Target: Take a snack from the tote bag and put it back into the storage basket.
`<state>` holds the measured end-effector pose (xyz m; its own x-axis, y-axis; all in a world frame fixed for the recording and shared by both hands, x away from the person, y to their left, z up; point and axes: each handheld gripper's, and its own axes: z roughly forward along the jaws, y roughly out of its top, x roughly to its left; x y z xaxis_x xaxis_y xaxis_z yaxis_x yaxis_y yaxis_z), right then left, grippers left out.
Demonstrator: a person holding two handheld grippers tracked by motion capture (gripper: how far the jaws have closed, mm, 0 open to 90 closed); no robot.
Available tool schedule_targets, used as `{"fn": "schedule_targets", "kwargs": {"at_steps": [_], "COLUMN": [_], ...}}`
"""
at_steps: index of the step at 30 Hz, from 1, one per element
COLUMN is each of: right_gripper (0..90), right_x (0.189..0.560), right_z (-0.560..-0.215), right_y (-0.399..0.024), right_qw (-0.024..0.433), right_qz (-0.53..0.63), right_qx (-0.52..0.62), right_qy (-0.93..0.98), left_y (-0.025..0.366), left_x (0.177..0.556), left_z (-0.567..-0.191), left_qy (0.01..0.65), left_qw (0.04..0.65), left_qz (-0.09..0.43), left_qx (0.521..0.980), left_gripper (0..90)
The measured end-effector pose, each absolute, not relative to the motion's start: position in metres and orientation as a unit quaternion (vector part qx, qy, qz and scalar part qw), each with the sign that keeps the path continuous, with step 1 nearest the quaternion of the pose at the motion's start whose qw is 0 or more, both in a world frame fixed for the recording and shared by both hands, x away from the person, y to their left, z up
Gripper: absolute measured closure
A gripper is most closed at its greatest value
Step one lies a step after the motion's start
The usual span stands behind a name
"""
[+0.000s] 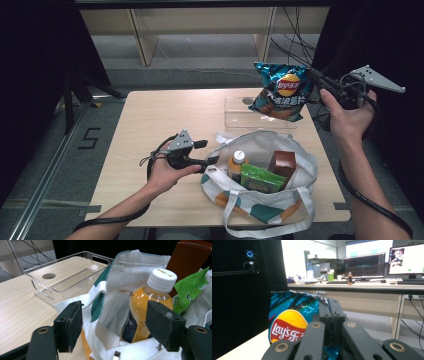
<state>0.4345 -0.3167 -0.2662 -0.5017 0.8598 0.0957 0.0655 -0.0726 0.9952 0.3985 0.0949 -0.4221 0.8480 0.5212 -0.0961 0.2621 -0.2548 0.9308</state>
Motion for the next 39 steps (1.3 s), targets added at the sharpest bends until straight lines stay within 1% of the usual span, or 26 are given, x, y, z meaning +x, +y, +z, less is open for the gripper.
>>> {"fn": "schedule_targets", "kwargs": {"at_steps": [12,16,17,20,39], "right_gripper": [90.0,90.0,90.0,90.0,90.0], "right_x": [0.446,0.451,0.451,0.454,0.471], "right_z": [-0.27,-0.271,-0.271,-0.272,-0.282], "right_y": [-0.315,-0.316,-0.314,-0.315,-0.317], "right_qw": [0.316,0.322,0.315,0.323,0.324], "right_qz": [0.621,0.613,0.62,0.612,0.609], "right_qx": [0.398,0.399,0.404,0.402,0.419], "right_qy": [0.596,0.601,0.594,0.6,0.59], "left_y": [0.095,0.096,0.096,0.096,0.095], "left_x": [0.399,0.399,0.399,0.399,0.398], "left_z": [-0.422,-0.421,-0.421,-0.422,-0.423], "left_qy": [0.251,0.251,0.251,0.252,0.252], "left_qw": [0.557,0.558,0.557,0.558,0.557], "left_qz": [0.117,0.118,0.118,0.118,0.118], "left_qx": [0.783,0.782,0.783,0.782,0.782], "left_gripper": [29.4,29.4,29.4,29.2,28.8]}}
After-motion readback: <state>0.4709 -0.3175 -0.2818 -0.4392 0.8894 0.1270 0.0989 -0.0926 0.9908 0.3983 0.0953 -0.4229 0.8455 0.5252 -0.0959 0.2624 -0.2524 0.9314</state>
